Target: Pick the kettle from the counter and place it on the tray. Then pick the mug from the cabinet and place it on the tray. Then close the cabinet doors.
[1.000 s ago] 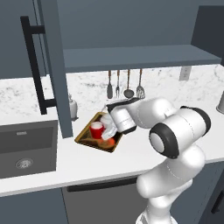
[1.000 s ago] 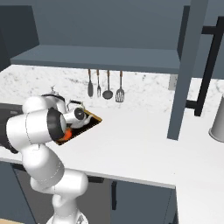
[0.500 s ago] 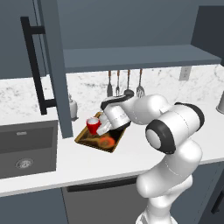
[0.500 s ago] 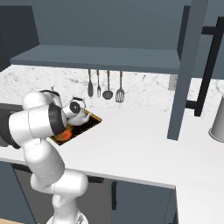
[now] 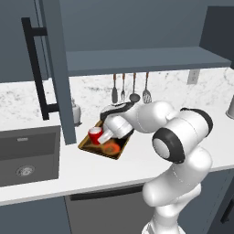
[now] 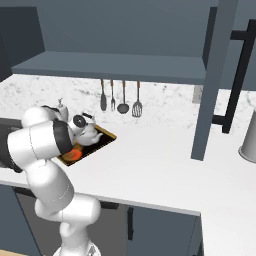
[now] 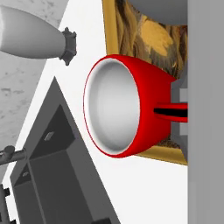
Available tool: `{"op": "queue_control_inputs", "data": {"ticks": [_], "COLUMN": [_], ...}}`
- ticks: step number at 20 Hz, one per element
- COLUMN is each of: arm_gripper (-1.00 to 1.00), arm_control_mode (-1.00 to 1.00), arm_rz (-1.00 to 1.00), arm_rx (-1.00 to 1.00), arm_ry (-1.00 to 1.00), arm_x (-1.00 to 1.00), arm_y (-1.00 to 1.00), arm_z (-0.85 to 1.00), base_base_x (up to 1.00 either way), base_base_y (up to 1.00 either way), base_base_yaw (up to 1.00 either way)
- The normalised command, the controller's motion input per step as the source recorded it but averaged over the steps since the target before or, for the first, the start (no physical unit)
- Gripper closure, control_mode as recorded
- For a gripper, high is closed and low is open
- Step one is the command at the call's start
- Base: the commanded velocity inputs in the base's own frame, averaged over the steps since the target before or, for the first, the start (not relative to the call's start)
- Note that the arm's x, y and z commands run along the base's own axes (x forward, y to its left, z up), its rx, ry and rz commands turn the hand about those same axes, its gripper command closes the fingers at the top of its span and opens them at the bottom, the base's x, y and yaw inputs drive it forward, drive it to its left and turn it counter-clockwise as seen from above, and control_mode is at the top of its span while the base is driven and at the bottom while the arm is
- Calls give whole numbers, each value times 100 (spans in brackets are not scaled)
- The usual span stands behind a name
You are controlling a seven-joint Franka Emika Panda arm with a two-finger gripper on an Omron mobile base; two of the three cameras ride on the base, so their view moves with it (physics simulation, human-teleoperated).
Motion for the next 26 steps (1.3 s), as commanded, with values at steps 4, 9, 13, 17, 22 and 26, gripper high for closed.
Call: {"op": "queue_control_inputs", "data": {"ticks": [4, 9, 13, 17, 22, 26], "arm_gripper": [100, 100, 100, -100, -100, -100], "arm_control_mode": [-100, -100, -100, -100, -100, -100], "arm_rz": [0, 0, 0, 0, 0, 0], "arm_rx": [0, 1, 0, 0, 0, 4], "arm_ry": [3, 0, 0, 0, 0, 0], "arm_x": [-19, -1, 0, 0, -3, -13], "arm_y": [-25, -20, -13, -5, -21, -48], "arm_z": [-48, -46, -51, -55, -53, -42], "base_base_x": [0, 0, 0, 0, 0, 0], "base_base_y": [0, 0, 0, 0, 0, 0], "base_base_yaw": [0, 0, 0, 0, 0, 0]}}
